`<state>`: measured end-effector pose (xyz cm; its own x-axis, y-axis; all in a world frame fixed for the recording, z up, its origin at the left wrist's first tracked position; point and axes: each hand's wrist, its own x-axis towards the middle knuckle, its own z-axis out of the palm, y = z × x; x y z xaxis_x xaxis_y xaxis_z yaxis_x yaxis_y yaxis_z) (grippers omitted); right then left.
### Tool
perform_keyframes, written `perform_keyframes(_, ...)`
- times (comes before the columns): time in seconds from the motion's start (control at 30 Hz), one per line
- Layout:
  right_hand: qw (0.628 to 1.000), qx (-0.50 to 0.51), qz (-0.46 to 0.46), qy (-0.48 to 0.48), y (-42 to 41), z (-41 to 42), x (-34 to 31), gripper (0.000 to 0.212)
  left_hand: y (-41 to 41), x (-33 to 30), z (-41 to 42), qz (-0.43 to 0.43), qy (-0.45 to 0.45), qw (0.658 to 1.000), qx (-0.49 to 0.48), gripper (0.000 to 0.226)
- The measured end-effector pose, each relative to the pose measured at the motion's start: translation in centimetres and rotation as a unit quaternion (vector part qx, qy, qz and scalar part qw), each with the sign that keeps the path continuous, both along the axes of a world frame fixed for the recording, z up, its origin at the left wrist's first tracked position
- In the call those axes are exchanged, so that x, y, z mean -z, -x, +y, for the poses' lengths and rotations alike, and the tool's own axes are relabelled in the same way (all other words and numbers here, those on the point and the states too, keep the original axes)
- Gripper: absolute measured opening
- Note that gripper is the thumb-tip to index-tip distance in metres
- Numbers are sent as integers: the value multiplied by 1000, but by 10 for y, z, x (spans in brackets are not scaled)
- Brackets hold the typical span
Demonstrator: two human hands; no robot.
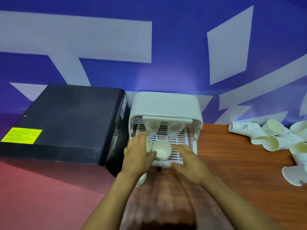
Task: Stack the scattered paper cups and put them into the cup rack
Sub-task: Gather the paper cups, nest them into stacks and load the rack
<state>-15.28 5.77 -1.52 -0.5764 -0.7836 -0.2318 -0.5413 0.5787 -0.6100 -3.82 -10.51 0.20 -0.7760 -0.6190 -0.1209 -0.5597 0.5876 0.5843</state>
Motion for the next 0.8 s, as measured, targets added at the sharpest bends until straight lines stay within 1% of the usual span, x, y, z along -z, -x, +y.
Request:
perform_keyframes(0.1, 1000, 12, 5, -29, -7, 27, -4, 49, -4, -7, 30, 102, 0, 993, 56, 63)
perform_keyframes(0.17, 998, 20, 6, -54, -10, 47, -4, 40, -2, -8, 46, 140, -8, 986, 84, 56)
perform_keyframes(0.23, 998, 33, 5, -62, -7, 67, -8, 32, 0, -6, 60, 160, -19, 983, 86, 51)
perform_keyframes(0.33, 996, 61, 15, -62, -1, 91, -16, 28, -3, -2, 82, 143, -38, 983, 106, 48)
perform_keyframes(0.5, 996, 82, -14, -37, 3, 126, -17, 29, -1, -4, 109, 64, -71, 982, 163, 45)
perform_keyframes(0.67, 994, 103, -46, -2, 21, 178, -19, 30, 7, -8, 143, 40, -59, 983, 168, 41)
perform_keyframes(0.8, 991, 119, -63, 8, 41, 242, -14, 29, 26, -2, 192, 24, -28, 986, 161, 42)
